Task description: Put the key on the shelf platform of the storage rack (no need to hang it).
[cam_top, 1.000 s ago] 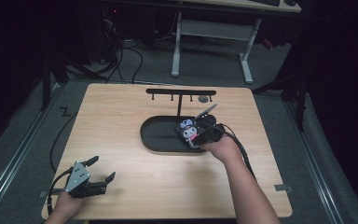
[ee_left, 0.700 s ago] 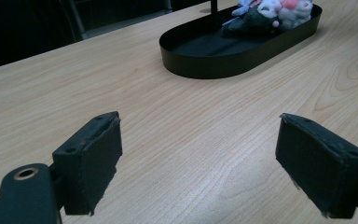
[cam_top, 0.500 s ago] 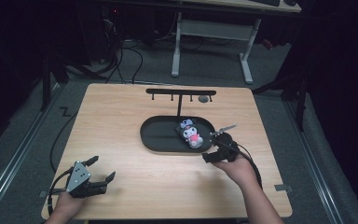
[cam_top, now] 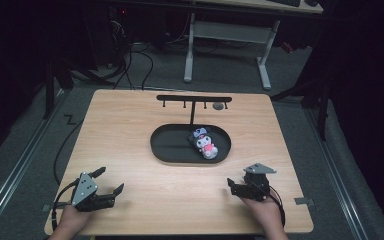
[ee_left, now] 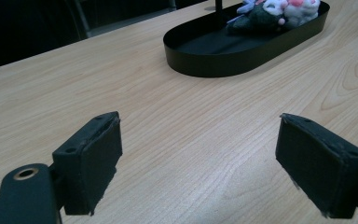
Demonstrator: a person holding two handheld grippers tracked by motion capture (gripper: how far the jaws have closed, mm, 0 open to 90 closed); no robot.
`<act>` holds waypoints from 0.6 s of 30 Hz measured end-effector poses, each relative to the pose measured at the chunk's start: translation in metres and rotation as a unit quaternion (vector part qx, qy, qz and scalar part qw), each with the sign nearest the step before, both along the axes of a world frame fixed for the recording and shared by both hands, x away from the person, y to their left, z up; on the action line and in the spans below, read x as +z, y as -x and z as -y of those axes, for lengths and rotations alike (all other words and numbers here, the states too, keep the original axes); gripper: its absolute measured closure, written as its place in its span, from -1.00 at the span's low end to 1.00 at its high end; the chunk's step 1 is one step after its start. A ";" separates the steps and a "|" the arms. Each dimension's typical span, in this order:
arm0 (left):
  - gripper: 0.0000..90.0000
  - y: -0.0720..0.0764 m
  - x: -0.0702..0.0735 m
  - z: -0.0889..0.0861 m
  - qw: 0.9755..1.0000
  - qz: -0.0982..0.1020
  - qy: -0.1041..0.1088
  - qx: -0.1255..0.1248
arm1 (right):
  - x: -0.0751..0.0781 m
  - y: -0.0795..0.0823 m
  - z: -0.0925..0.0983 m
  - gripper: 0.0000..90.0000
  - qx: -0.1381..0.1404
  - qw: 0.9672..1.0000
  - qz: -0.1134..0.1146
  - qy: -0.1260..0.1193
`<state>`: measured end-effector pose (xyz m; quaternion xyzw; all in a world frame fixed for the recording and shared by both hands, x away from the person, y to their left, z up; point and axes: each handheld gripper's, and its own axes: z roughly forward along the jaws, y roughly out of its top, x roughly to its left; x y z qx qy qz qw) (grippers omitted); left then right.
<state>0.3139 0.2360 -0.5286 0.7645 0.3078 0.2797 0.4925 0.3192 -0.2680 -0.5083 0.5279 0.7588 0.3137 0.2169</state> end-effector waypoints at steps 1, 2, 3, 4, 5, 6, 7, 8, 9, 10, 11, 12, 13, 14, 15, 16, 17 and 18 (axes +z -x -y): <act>-0.66 0.000 0.000 0.000 1.000 0.000 0.001 -0.001 | -0.002 0.003 0.001 -0.54 -0.002 1.000 0.004 -0.003; -0.66 0.000 0.000 0.000 1.000 0.000 0.001 -0.001 | -0.004 0.007 0.003 -0.55 -0.002 1.000 0.010 -0.006; -0.66 0.000 0.000 0.000 1.000 0.000 0.001 -0.001 | -0.005 0.010 0.004 -0.56 -0.003 1.000 0.013 -0.007; -0.66 0.000 0.000 0.000 1.000 0.000 0.001 -0.002 | -0.006 0.013 0.004 -0.59 -0.005 1.000 0.018 -0.008; -0.66 0.000 0.000 -0.001 1.000 0.000 0.002 -0.002 | -0.006 0.017 0.004 -0.61 -0.006 1.000 0.027 -0.007; -0.66 0.000 0.000 -0.001 1.000 0.000 0.003 -0.003 | -0.007 0.021 0.004 -0.62 -0.004 0.999 0.038 -0.008; -0.66 0.000 0.000 -0.001 1.000 0.001 0.005 -0.003 | -0.007 0.025 0.005 -0.63 -0.001 0.999 0.051 -0.009; -0.66 0.000 0.000 -0.002 1.000 0.001 0.006 -0.003 | -0.007 0.030 0.005 -0.64 -0.002 0.998 0.060 -0.009; -0.66 0.000 0.000 -0.002 1.000 0.000 0.006 -0.003 | -0.007 0.033 0.004 -0.65 -0.001 0.998 0.068 -0.009; -0.66 0.001 0.000 -0.002 1.000 0.000 0.007 -0.004 | -0.006 0.035 0.004 -0.66 0.000 0.997 0.074 -0.011; -0.66 0.001 0.000 -0.002 1.000 0.000 0.007 -0.005 | -0.005 0.037 0.003 -0.66 -0.001 0.997 0.081 -0.011; -0.66 0.001 0.000 -0.003 1.000 0.000 0.007 -0.005 | -0.004 0.038 0.003 -0.66 -0.001 0.996 0.088 -0.011; -0.66 0.001 0.000 -0.003 1.000 0.001 0.007 -0.005 | -0.004 0.038 0.003 -0.66 0.001 0.996 0.091 -0.014; -0.66 0.001 0.000 -0.003 1.000 0.001 0.007 -0.005 | -0.004 0.037 0.003 -0.66 0.002 0.996 0.090 -0.017; -0.66 0.001 0.000 -0.003 1.000 0.001 0.007 -0.005 | -0.005 0.036 0.002 -0.66 0.003 0.996 0.087 -0.019; -0.66 0.001 0.000 -0.003 1.000 0.001 0.007 -0.005 | -0.006 0.035 0.002 -0.66 0.004 0.996 0.084 -0.020; -0.66 0.001 0.000 -0.003 1.000 0.002 0.007 -0.005 | -0.008 0.035 0.001 -0.66 0.004 0.996 0.081 -0.021; -0.66 0.001 0.000 -0.003 1.000 0.002 0.007 -0.005 | -0.009 0.035 0.000 -0.66 0.005 0.997 0.079 -0.019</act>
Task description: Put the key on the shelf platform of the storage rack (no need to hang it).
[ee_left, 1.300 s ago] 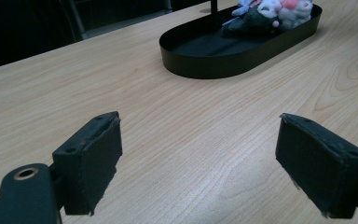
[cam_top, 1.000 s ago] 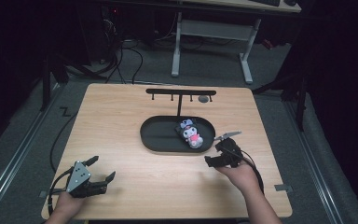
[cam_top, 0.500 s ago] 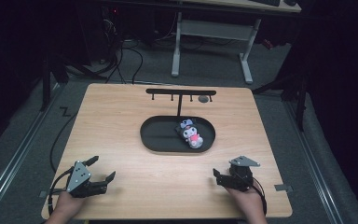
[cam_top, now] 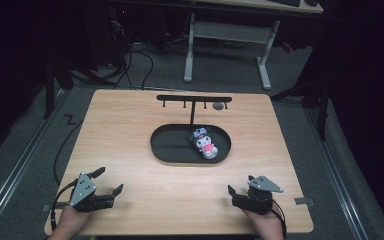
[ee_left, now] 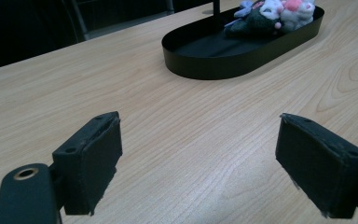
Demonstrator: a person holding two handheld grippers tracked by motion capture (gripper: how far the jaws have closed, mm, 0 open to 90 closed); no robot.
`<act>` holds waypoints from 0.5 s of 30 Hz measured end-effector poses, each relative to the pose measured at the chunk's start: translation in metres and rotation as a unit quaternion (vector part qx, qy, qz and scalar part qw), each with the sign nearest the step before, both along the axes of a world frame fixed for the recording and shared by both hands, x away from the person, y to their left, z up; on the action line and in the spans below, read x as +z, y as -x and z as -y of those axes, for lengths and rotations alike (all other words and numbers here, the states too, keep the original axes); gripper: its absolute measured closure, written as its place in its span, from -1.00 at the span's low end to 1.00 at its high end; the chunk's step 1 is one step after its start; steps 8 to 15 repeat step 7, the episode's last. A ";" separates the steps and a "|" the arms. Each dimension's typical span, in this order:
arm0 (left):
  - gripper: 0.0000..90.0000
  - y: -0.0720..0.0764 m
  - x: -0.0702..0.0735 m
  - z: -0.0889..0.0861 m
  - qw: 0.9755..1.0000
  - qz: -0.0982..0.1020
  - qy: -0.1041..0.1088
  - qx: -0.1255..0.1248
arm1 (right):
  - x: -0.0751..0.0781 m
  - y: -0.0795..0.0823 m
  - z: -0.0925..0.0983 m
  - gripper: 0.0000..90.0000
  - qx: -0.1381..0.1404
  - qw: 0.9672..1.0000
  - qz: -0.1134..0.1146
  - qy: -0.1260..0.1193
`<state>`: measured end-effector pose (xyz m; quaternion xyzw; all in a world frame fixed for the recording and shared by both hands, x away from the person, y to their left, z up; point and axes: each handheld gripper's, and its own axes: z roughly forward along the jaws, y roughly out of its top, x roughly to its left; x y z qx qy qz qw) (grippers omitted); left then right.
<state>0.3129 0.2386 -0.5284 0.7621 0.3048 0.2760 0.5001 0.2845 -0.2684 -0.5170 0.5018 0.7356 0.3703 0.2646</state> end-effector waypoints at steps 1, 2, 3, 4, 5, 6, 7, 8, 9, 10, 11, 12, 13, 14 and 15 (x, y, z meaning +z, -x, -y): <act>-0.66 0.000 0.000 0.000 1.000 0.000 0.000 -0.001 | -0.001 0.000 -0.001 -0.66 0.000 1.000 -0.003 0.000; -0.66 0.000 0.000 0.000 1.000 0.000 0.001 -0.002 | -0.001 0.000 -0.002 -0.66 -0.001 1.000 -0.003 0.000; -0.66 0.000 0.000 0.000 1.000 -0.001 0.001 -0.003 | -0.002 0.001 -0.002 -0.66 0.000 1.000 -0.003 0.004; -0.66 0.000 0.000 0.000 1.000 0.000 0.001 -0.005 | -0.001 0.002 -0.003 -0.66 -0.001 1.000 -0.003 0.002; -0.66 0.000 0.000 0.000 1.000 0.000 0.001 -0.005 | -0.001 0.002 -0.003 -0.66 -0.001 1.000 -0.003 0.002; -0.66 0.000 0.000 0.000 1.000 0.000 0.001 -0.006 | -0.001 0.003 -0.003 -0.66 -0.001 1.000 -0.001 0.000; -0.66 0.000 0.000 0.000 1.000 0.000 0.001 -0.006 | -0.001 0.003 -0.003 -0.66 0.000 1.000 0.000 -0.001; -0.66 0.000 0.000 0.000 1.000 0.000 0.001 -0.006 | -0.001 0.003 -0.003 -0.66 0.000 1.000 0.000 -0.001; -0.66 0.000 0.000 0.000 1.000 0.000 0.001 -0.006 | -0.001 0.003 -0.003 -0.66 0.000 1.000 0.000 -0.001; -0.66 0.000 0.000 0.000 1.000 0.000 0.001 -0.006 | -0.001 0.003 -0.003 -0.66 0.000 1.000 0.000 -0.001; -0.66 0.000 0.000 0.000 1.000 0.000 0.001 -0.006 | -0.001 0.003 -0.003 -0.66 0.000 1.000 0.000 -0.001; -0.66 0.000 0.000 0.000 1.000 0.000 0.001 -0.006 | -0.001 0.003 -0.003 -0.66 0.000 1.000 0.000 -0.001; -0.66 0.000 0.000 0.000 1.000 0.000 0.001 -0.006 | -0.001 0.003 -0.003 -0.66 0.000 1.000 0.000 -0.001; -0.66 0.000 0.000 0.000 1.000 0.000 0.001 -0.006 | -0.001 0.003 -0.003 -0.66 0.000 1.000 0.000 -0.001; -0.66 0.000 0.000 0.000 1.000 0.000 0.001 -0.006 | -0.001 0.003 -0.003 -0.66 0.000 1.000 0.000 -0.001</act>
